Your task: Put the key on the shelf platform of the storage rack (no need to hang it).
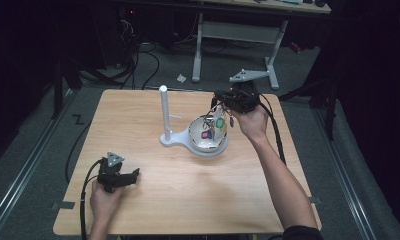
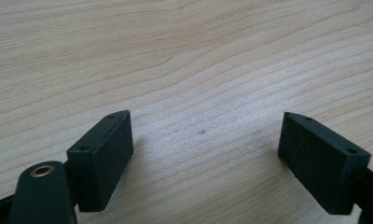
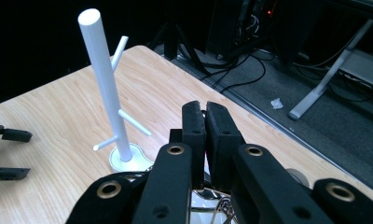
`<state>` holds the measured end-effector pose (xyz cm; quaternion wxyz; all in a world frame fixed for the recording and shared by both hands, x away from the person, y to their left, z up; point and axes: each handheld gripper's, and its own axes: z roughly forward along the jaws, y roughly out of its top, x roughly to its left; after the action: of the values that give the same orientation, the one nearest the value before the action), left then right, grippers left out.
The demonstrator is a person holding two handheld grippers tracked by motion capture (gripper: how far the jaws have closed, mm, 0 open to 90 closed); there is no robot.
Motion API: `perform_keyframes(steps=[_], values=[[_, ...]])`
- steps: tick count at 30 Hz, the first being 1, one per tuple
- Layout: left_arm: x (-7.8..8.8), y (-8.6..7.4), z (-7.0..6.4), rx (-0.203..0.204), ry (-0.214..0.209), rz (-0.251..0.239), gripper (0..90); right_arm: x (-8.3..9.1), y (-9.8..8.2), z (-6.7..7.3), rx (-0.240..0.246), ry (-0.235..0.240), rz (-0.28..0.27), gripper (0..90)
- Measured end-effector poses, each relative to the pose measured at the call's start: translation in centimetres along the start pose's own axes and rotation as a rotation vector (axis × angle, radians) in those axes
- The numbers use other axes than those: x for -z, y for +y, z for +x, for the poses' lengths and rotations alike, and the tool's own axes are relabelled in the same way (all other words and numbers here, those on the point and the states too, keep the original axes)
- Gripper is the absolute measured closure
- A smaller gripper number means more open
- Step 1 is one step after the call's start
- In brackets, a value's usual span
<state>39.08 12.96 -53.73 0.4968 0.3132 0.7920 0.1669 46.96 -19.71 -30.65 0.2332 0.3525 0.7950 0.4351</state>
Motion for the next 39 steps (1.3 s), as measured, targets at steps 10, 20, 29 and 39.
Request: perform_keyframes(steps=[10, 20, 29, 39], values=[[0.0, 0.0, 0.1, -0.010, -0.005, 0.002, 18.2, -1.7, -0.3, 0.5, -0.012, 0.008, 0.006, 87.4], [0.0, 0.0, -0.1, 0.011, 0.008, -0.001, 18.2, -3.7, -1.7, 0.8, -0.034, 0.013, 0.030, 87.3], [0.0, 0.0, 0.0, -0.003, 0.002, -0.002, 18.2, -4.5, -2.7, 0.2, -0.055, -0.022, 0.037, 87.3], [0.0, 0.0, 0.0, -0.001, -0.001, 0.000, 18.2, -5.1, -3.8, -0.3, -0.078, -0.056, 0.047, 87.3]])
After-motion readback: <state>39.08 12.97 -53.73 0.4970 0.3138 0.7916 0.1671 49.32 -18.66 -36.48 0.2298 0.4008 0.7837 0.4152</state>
